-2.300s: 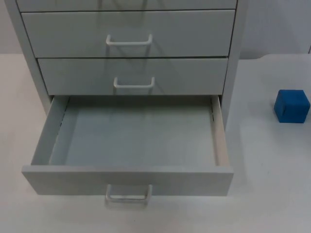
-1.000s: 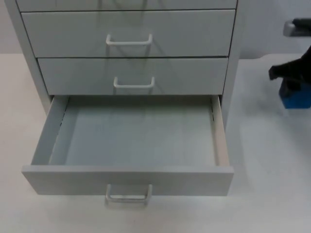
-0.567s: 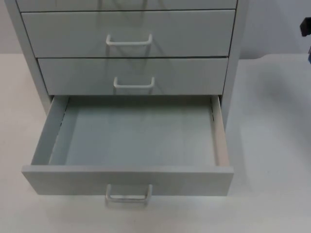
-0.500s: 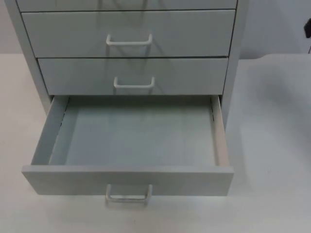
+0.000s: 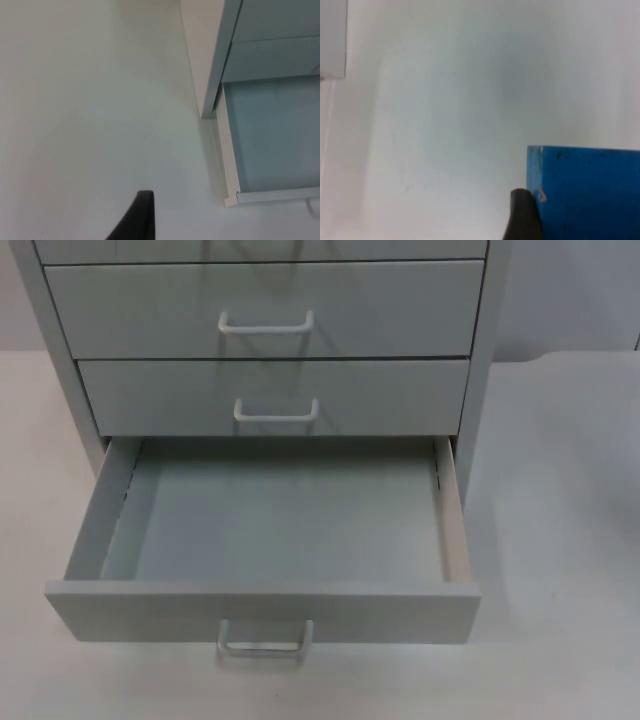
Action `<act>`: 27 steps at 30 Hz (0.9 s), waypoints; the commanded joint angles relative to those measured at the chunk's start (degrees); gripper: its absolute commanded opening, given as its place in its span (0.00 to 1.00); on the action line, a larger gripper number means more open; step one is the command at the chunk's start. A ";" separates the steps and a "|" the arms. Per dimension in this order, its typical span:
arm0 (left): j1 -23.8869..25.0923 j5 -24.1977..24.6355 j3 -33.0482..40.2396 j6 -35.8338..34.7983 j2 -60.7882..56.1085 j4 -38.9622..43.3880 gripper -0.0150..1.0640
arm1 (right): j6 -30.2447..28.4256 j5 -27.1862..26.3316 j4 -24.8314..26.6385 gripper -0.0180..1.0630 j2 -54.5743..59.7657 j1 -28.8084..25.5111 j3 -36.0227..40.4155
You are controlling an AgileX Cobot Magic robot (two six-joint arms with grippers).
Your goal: Open the drawer with the left hand, place the block into the drawer with the right hand, then close the drawer with the left hand.
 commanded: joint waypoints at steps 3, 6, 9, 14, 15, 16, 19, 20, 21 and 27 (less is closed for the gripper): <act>0.30 -0.04 -0.09 -0.13 -0.32 0.17 0.99 | 0.24 -1.05 1.14 0.02 -0.77 3.14 0.49; 0.30 -0.04 -0.09 -0.13 -0.32 0.17 0.99 | 2.84 -2.61 1.02 0.02 -0.77 7.16 0.49; 0.30 -0.04 -0.09 -0.13 -0.32 0.17 0.99 | 7.30 -6.62 0.45 0.02 -0.77 14.27 0.49; 0.30 0.20 -0.09 -0.13 -0.32 0.17 0.99 | 20.47 -11.12 -7.31 0.02 -0.77 24.44 0.49; 0.30 0.20 -0.09 -0.13 -0.32 0.17 0.99 | 22.68 -11.23 -9.18 0.02 -0.77 25.15 0.34; 0.30 0.20 -0.09 -0.13 -0.32 -0.10 0.99 | 29.25 -10.83 -15.78 0.02 -0.66 28.31 -0.31; 0.30 0.10 -0.09 -0.13 -0.32 -0.11 0.99 | 38.77 -7.52 -24.11 0.02 0.90 31.95 -2.36; 0.30 0.10 -0.09 -0.13 -0.32 -0.11 0.99 | 41.54 -5.75 -27.50 0.02 2.22 33.74 -3.54; 0.30 0.10 -0.09 -0.13 -0.32 -0.11 0.99 | 43.51 -4.11 -29.31 0.02 3.52 35.41 -5.04; 0.30 0.59 -0.09 -0.13 -0.32 -0.11 0.99 | 44.60 -5.21 -30.96 0.02 12.92 39.82 -12.98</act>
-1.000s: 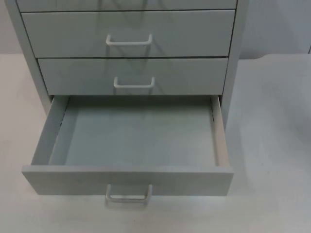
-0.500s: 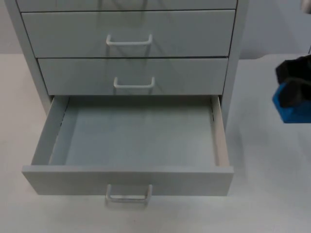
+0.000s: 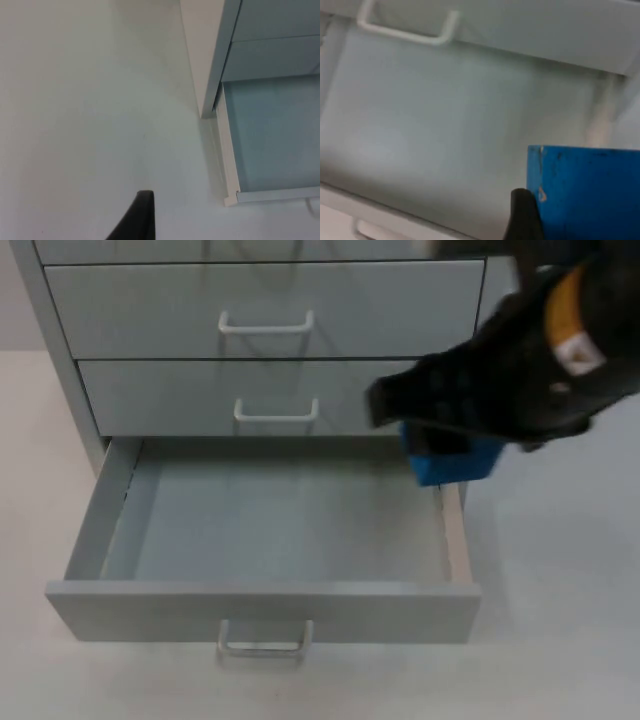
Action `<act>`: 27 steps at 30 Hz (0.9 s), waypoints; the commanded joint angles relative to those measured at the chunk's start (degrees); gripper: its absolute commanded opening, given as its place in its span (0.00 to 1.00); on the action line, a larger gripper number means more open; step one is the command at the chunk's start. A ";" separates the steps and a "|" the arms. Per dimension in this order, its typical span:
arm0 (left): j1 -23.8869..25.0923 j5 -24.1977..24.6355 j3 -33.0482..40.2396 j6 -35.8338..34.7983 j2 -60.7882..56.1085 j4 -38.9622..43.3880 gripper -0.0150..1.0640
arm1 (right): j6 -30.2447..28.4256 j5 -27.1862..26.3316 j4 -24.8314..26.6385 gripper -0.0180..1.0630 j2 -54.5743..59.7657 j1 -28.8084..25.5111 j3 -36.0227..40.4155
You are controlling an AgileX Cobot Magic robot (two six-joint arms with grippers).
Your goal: Open the drawer with the left hand, place the block into the drawer with the right hand, then close the drawer with the left hand.
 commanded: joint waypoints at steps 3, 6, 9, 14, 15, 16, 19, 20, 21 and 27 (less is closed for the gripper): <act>0.30 0.96 -0.09 -0.13 -0.32 0.12 0.99 | 2.86 -0.66 -3.53 0.02 7.66 2.40 -6.41; 0.30 1.34 -0.09 -0.13 -0.32 0.11 0.99 | 3.21 -1.76 -3.51 0.02 12.71 2.40 -9.92; 0.30 1.47 -0.09 -0.13 -0.32 0.11 0.99 | 3.33 -1.98 -3.51 0.02 17.80 2.40 -14.02; 0.30 1.47 -0.09 -0.13 -0.32 0.11 0.99 | 4.28 -3.20 -3.51 0.02 22.81 2.40 -17.59; 0.30 1.61 -0.09 -0.13 -0.32 0.11 0.99 | 4.28 -3.89 -3.39 0.02 24.03 2.40 -18.14; 0.30 1.71 -0.09 -0.13 -0.32 0.11 0.99 | 4.58 -4.73 -3.28 0.02 24.99 2.40 -18.73; 0.30 2.10 -0.09 -0.13 -0.32 0.11 0.99 | 6.21 -6.22 -3.39 0.02 27.03 2.40 -19.25; 0.30 2.32 -0.09 -0.13 -0.32 0.11 0.99 | 7.46 -6.77 -3.68 0.02 27.84 2.29 -19.25; 0.30 2.72 -0.09 -0.13 -0.32 0.11 0.99 | 8.52 -7.02 -3.68 0.02 28.76 2.29 -19.25; 0.30 3.26 -0.09 -0.13 -0.32 0.11 0.99 | 10.74 -7.14 -6.27 0.14 32.24 2.29 -19.25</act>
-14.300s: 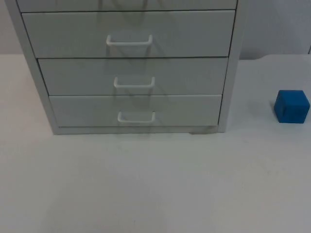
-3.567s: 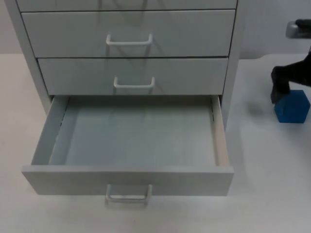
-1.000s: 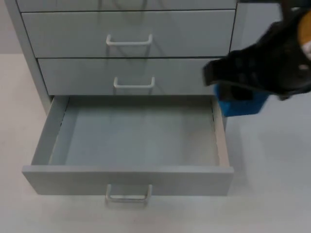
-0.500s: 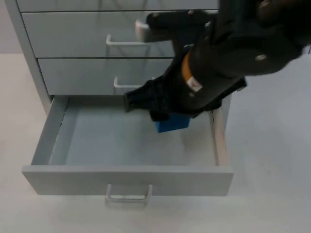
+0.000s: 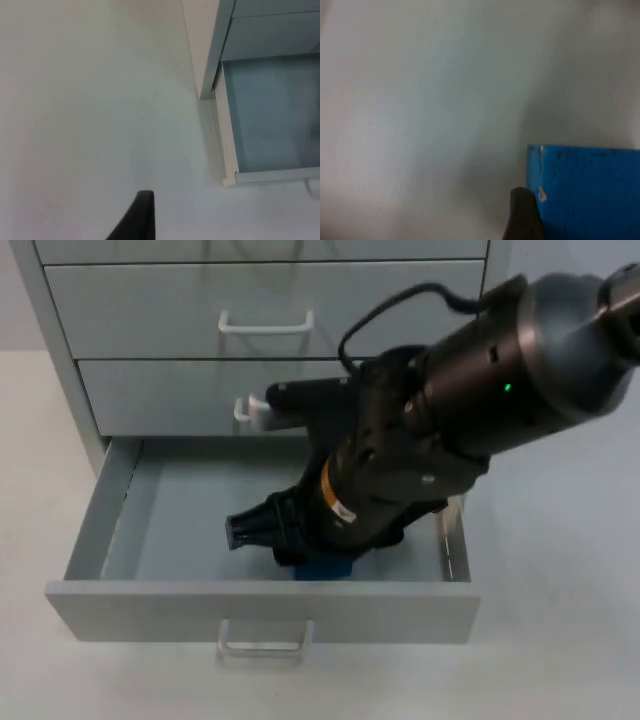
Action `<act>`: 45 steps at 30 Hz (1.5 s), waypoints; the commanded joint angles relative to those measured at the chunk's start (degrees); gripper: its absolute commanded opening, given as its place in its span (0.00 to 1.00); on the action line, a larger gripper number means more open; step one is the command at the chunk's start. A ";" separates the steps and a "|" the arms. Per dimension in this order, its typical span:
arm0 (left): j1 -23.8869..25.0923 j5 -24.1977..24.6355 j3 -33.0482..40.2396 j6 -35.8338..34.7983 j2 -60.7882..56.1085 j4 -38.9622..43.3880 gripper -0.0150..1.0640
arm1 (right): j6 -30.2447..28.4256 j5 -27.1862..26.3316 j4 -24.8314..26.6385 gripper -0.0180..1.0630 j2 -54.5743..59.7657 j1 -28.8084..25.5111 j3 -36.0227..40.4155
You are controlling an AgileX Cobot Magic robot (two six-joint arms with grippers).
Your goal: Open the drawer with the left hand, place the block into the drawer with the right hand, then close the drawer with the left hand.
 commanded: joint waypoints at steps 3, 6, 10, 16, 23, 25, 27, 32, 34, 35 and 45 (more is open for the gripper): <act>0.30 0.44 -0.09 -0.13 -0.32 0.11 0.99 | 0.57 -0.65 -0.97 0.31 0.60 0.26 -0.80; 0.30 0.44 -0.09 -0.13 -0.32 0.11 0.99 | 0.57 -1.06 -0.97 0.58 0.60 0.26 -0.80; 0.30 0.56 -0.09 -0.13 -0.32 0.11 0.99 | 0.57 -1.06 -0.86 0.70 0.17 0.26 -0.80; 0.30 0.92 -0.09 -0.13 -0.32 0.36 0.99 | 0.15 1.83 -0.75 0.71 -5.96 0.78 -0.80; 0.30 0.92 -0.09 -0.13 -0.32 0.57 0.99 | -8.82 10.80 4.09 0.71 -14.67 4.38 -0.80; 0.30 0.92 -0.09 -0.13 -0.32 0.57 0.99 | -11.27 10.90 6.02 0.71 -15.43 4.56 -0.80; 0.30 0.92 -0.09 -0.13 -0.32 0.57 0.99 | -15.51 10.90 11.28 0.71 -16.22 4.56 -0.80; 0.30 0.92 -0.09 -0.13 -0.32 1.31 0.99 | -19.81 12.36 14.64 0.71 -16.45 4.56 -0.80; 0.30 0.92 -0.09 -0.13 -0.32 1.31 0.99 | -19.81 13.03 14.64 0.71 -16.45 4.56 -0.80; 0.30 0.92 -0.09 -0.13 -0.32 1.31 0.99 | -19.81 13.81 14.64 0.71 -16.45 4.56 -0.80; 0.30 0.58 -0.09 -0.13 -0.32 1.42 0.99 | -29.76 18.93 20.70 0.71 -16.45 4.34 -0.58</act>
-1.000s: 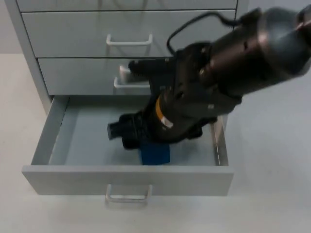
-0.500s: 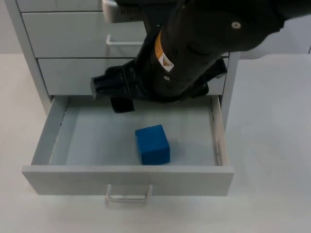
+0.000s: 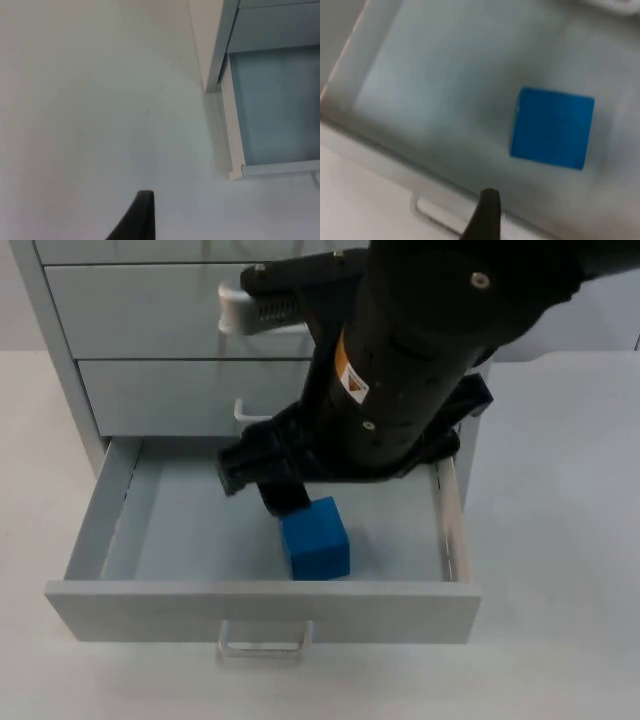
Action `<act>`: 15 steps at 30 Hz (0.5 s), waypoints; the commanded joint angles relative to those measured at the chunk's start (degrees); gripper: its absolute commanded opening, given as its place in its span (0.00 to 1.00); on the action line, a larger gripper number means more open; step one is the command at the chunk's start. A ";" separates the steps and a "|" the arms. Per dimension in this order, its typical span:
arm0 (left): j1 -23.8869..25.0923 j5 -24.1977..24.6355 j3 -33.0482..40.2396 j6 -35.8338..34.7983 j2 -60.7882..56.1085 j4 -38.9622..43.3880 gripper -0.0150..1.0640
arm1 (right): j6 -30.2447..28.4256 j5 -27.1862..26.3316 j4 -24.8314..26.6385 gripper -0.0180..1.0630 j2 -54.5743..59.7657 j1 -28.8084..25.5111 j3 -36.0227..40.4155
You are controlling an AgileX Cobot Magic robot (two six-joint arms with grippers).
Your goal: Open the drawer with the left hand, place the block into the drawer with the right hand, then close the drawer with the left hand.
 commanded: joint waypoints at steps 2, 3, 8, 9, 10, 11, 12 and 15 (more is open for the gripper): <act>0.30 -0.44 -0.09 -0.13 -0.32 0.29 0.99 | -3.97 1.36 2.14 0.71 -0.55 -0.11 0.18; 0.30 -0.44 -0.09 -0.13 -0.32 0.29 0.99 | -4.05 1.36 2.23 0.71 -0.81 -0.14 0.68; 0.30 -0.42 -0.09 -0.13 -0.32 0.40 0.99 | -4.05 -0.25 1.96 0.71 -3.27 -0.35 5.25; 0.30 -0.57 -0.09 -0.13 -0.32 0.40 0.99 | -4.05 -1.09 1.96 0.71 -4.29 -0.88 6.98; 0.30 -0.57 -0.09 -0.13 -0.32 0.40 0.99 | -4.05 -1.09 1.96 0.71 -4.29 -0.88 6.98; 0.30 -0.68 -0.09 -0.13 -0.32 0.40 0.99 | -4.05 -2.45 1.96 0.71 -5.90 -1.57 9.70; 0.30 -0.84 -0.09 -0.13 -0.32 0.40 0.99 | -4.05 -3.12 1.96 0.71 -6.89 -2.09 11.29; 0.30 -1.07 -0.09 -0.13 -0.32 0.40 0.99 | -4.05 -4.59 1.96 0.71 -9.18 -3.11 15.06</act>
